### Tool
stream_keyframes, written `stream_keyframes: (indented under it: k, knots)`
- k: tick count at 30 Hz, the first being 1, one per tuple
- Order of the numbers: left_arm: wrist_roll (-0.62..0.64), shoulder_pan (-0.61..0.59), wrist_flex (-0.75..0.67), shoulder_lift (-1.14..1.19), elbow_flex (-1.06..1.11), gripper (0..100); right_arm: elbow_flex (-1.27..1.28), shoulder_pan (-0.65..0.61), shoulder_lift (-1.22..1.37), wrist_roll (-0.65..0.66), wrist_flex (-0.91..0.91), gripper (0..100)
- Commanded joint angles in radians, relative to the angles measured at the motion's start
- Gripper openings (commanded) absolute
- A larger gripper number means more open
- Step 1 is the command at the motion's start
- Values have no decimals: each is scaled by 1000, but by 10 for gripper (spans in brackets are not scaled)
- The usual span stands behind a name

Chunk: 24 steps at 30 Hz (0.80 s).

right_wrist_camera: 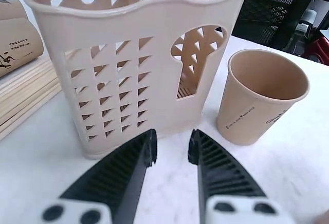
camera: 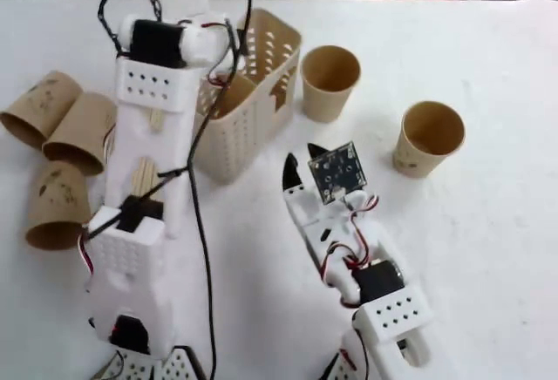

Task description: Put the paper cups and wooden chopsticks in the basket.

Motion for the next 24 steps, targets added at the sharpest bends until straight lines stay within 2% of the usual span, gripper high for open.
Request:
stream_keyframes:
  k: [1, 17, 19, 21, 24]
  knots:
    - [44, 10, 9, -4, -15, 177, -8, 2, -25, 11, -4, 112]
    - [46, 13, -25, 260, 0, 172, -8, 2, -25, 11, -4, 112]
    - [51, 7, -25, 265, 0, 123, -8, 2, -25, 11, -4, 112]
    - [101, 1, -25, 265, 0, 11, -8, 2, -25, 11, -4, 112]
    - [216, -8, -12, 263, -2, 18, -8, 2, -25, 11, -4, 112]
